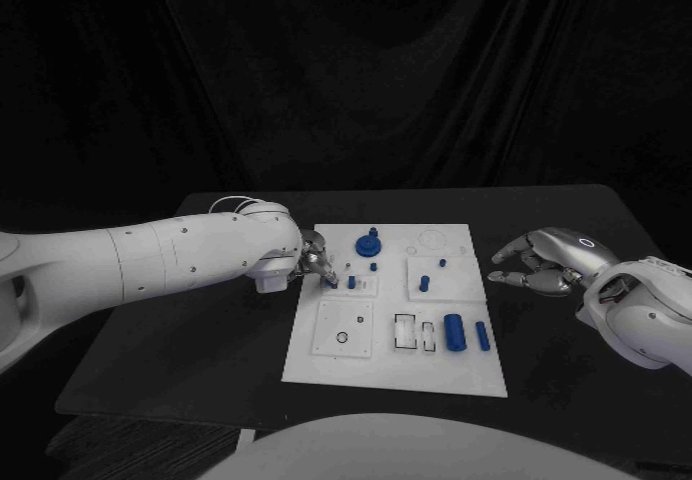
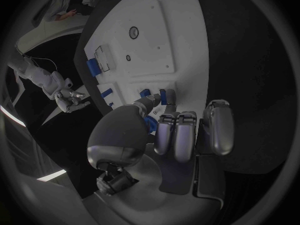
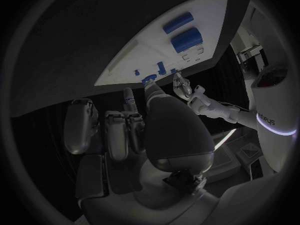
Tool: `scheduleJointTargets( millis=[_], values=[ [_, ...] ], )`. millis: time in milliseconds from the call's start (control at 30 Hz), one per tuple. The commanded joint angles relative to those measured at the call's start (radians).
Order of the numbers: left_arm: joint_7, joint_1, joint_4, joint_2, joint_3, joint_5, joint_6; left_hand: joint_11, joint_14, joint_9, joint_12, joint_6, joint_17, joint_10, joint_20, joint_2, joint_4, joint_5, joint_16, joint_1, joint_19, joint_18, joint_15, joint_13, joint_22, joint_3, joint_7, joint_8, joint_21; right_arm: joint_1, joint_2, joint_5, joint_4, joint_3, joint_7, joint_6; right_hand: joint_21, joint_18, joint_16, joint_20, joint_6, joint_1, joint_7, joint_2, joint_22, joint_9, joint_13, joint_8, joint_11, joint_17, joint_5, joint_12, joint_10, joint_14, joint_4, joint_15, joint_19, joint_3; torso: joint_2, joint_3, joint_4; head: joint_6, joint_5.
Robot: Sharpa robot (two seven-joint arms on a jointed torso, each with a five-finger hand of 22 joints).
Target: Assemble the parts on the task board
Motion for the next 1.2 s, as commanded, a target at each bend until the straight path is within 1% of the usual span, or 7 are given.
scheduleJointTargets(
  millis=[33, 300, 467, 700, 767, 1000, 1200],
  values=[
    [0.012, -0.008, -0.002, 0.005, -0.002, 0.002, 0.016, -0.005, 0.106, 0.001, 0.004, -0.001, 0.263, 0.104, -0.005, -0.003, 0.0, -0.005, 0.003, -0.01, 0.001, -0.007, -0.004, 0.263, 0.119, 0.007, -0.001, -0.004, -0.007, -0.002, 0.0, -0.002, 0.0, 0.001, -0.017, 0.002, -0.004, 0.013, 0.003, 0.001, 0.007, 0.004, 0.001, 0.003, 0.184, 0.002, 0.263, -0.005, 0.005, 0.263, 0.006, 0.003, 0.106, 0.105, -0.006, -0.001, -0.005, -0.002, 0.0, -0.0005, -0.0004, 0.0, -0.002],
    [0.019, -0.013, -0.015, 0.013, -0.002, 0.002, 0.013, -0.003, 0.106, 0.001, 0.004, -0.004, 0.263, 0.104, -0.003, -0.002, 0.005, -0.031, 0.003, -0.019, 0.001, -0.007, -0.003, 0.263, 0.12, 0.01, 0.0, -0.009, -0.009, -0.002, 0.0, -0.002, -0.001, 0.001, -0.018, 0.005, -0.004, 0.013, 0.003, 0.001, 0.007, 0.004, 0.001, 0.003, 0.184, 0.002, 0.263, -0.005, 0.005, 0.263, 0.006, 0.003, 0.106, 0.105, -0.006, -0.001, -0.005, -0.002, 0.001, -0.0003, 0.0003, 0.0, -0.003],
    [0.02, -0.015, -0.021, 0.017, -0.002, 0.002, 0.015, -0.002, 0.106, 0.001, 0.004, -0.003, 0.263, 0.104, -0.002, -0.002, 0.016, -0.075, 0.003, -0.03, 0.001, -0.007, -0.001, 0.263, 0.121, 0.007, 0.002, -0.015, -0.011, -0.003, 0.0, -0.002, -0.001, 0.001, -0.018, 0.007, -0.004, 0.013, 0.003, 0.001, 0.007, 0.004, 0.001, 0.003, 0.184, 0.002, 0.263, -0.005, 0.005, 0.263, 0.006, 0.003, 0.106, 0.105, -0.006, -0.001, -0.005, -0.002, 0.001, -0.0003, 0.0006, 0.0, -0.003],
    [0.019, -0.017, -0.018, 0.02, -0.002, 0.002, 0.018, -0.001, 0.106, 0.0, 0.004, -0.003, 0.263, 0.104, -0.001, -0.002, 0.018, -0.082, 0.003, -0.032, 0.002, -0.007, -0.001, 0.263, 0.121, 0.006, 0.002, -0.016, -0.011, -0.003, -0.001, -0.002, -0.001, 0.001, -0.018, 0.009, -0.004, 0.013, 0.003, 0.001, 0.007, 0.004, 0.001, 0.003, 0.184, 0.002, 0.263, -0.005, 0.005, 0.263, 0.006, 0.003, 0.106, 0.105, -0.006, -0.001, -0.005, -0.002, 0.001, 0.0003, 0.0017, 0.0, -0.002],
    [0.016, -0.017, -0.018, 0.021, -0.002, 0.002, 0.021, -0.001, 0.106, -0.001, 0.004, -0.002, 0.263, 0.104, -0.001, -0.004, 0.024, -0.104, 0.003, -0.038, 0.001, -0.007, 0.0, 0.263, 0.122, 0.001, 0.003, -0.019, -0.013, -0.004, -0.001, -0.002, 0.0, 0.001, -0.018, 0.009, -0.004, 0.013, 0.003, 0.001, 0.007, 0.004, 0.001, 0.003, 0.184, 0.002, 0.263, -0.005, 0.005, 0.263, 0.006, 0.003, 0.106, 0.105, -0.006, -0.001, -0.005, -0.002, 0.0, 0.0, 0.0006, 0.0, -0.002],
    [0.01, -0.018, -0.021, 0.02, -0.002, 0.002, 0.031, 0.01, 0.106, -0.033, 0.004, 0.014, 0.263, 0.104, 0.008, -0.032, 0.154, -0.279, 0.003, -0.163, 0.002, -0.006, 0.01, 0.263, 0.125, -0.135, 0.014, -0.05, -0.019, -0.004, -0.003, -0.002, 0.001, 0.001, -0.019, 0.011, -0.004, 0.013, 0.003, 0.001, 0.009, 0.005, 0.001, 0.004, 0.184, 0.002, 0.263, -0.006, 0.005, 0.263, 0.007, 0.003, 0.106, 0.105, -0.008, -0.001, -0.005, -0.003, 0.0, -0.0001, 0.001, 0.0, -0.004],
    [0.013, -0.018, -0.026, 0.02, -0.002, 0.002, 0.031, 0.012, 0.106, -0.04, 0.004, 0.018, 0.263, 0.104, 0.01, -0.037, 0.203, -0.292, 0.003, -0.2, 0.001, -0.006, 0.011, 0.263, 0.127, -0.199, 0.016, -0.059, -0.023, -0.005, -0.004, -0.002, 0.001, 0.001, -0.02, 0.011, -0.004, 0.013, 0.003, 0.001, 0.009, 0.005, 0.001, 0.004, 0.184, 0.002, 0.263, -0.006, 0.005, 0.263, 0.007, 0.003, 0.106, 0.105, -0.008, -0.001, -0.005, -0.003, 0.0, 0.0, 0.0011, 0.0, -0.002]
  ],
)
